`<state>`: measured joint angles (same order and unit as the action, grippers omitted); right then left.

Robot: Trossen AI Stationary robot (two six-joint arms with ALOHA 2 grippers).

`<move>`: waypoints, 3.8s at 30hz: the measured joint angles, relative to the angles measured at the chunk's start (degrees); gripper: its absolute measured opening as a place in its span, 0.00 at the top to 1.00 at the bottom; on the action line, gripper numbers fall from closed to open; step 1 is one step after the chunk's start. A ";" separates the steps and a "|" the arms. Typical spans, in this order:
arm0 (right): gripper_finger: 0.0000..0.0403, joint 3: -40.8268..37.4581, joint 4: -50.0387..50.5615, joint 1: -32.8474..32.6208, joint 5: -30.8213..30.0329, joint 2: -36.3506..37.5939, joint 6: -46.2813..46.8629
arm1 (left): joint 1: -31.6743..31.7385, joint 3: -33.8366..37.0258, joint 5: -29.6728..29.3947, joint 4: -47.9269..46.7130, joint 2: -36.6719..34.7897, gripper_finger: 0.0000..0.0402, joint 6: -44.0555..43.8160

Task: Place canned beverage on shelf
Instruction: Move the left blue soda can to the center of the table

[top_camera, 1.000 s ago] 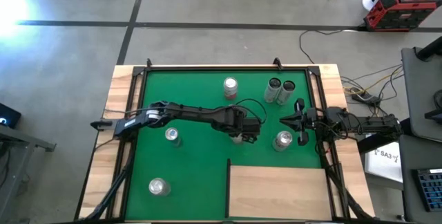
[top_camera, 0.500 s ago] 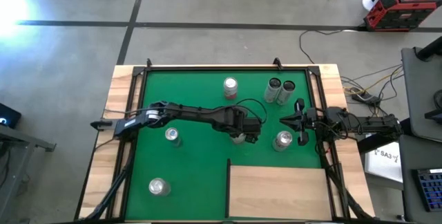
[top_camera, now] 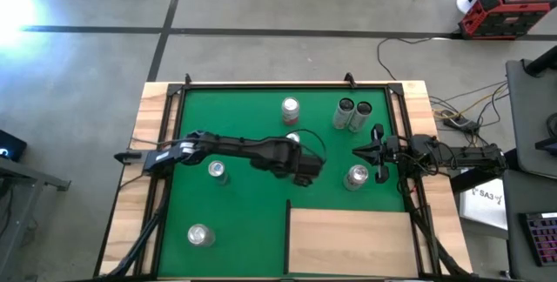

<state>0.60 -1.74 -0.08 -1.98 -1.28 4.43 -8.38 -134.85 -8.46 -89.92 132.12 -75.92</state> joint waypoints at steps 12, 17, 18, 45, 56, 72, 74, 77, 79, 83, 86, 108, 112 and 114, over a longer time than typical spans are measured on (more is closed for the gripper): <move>0.94 0.00 0.17 0.00 0.01 -0.02 0.00 | -4.60 15.97 -5.10 -0.07 -12.66 0.14 -12.37; 0.94 0.00 0.20 0.00 0.01 0.04 0.00 | -5.45 30.74 -4.55 0.23 -22.60 0.15 -21.11; 0.94 0.00 0.21 0.00 0.03 0.04 -0.03 | -5.67 33.43 -4.31 1.00 -24.71 0.15 -22.77; 0.94 0.00 0.23 0.00 0.01 0.00 -0.06 | -5.71 71.69 -1.49 18.12 -45.64 0.15 -50.01; 0.94 -0.01 0.24 0.00 0.01 0.00 -0.01 | -4.85 73.10 -1.67 20.57 -44.67 0.27 -45.86; 0.94 0.00 0.24 0.01 0.01 0.00 -0.02 | -4.49 65.62 -4.89 23.69 -41.29 0.47 -32.16; 0.94 0.00 0.24 -0.01 0.01 0.00 -0.07 | -3.89 62.10 -5.79 21.49 -39.16 0.47 -30.03; 0.94 0.00 0.24 0.01 0.00 0.00 -0.03 | -2.68 55.80 -6.08 16.91 -34.98 0.47 -26.62; 0.94 0.00 0.24 0.01 -0.02 0.00 -0.07 | -1.88 51.27 -6.34 14.58 -31.91 0.47 -24.20; 0.94 -0.01 0.24 -0.01 -0.02 0.00 -0.01 | -0.91 43.42 -8.84 11.79 -26.87 0.45 -18.94; 0.94 0.00 0.24 -0.02 -0.01 0.00 -0.07 | -0.66 39.69 -11.46 11.84 -24.55 0.44 -14.83; 0.94 0.00 0.24 0.01 -0.01 0.00 -0.02 | 6.21 35.57 -9.88 21.67 -18.83 0.44 3.47; 0.94 -0.01 0.24 0.00 0.00 0.00 0.00 | 7.83 35.61 -8.06 23.73 -17.96 0.44 6.36; 0.94 0.00 0.24 -0.01 0.01 0.00 -0.06 | 8.70 35.61 -6.94 24.48 -17.60 0.44 7.74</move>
<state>0.60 -1.50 -0.09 -1.98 -1.28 4.37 0.31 -99.24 -15.40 -65.44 114.52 -68.18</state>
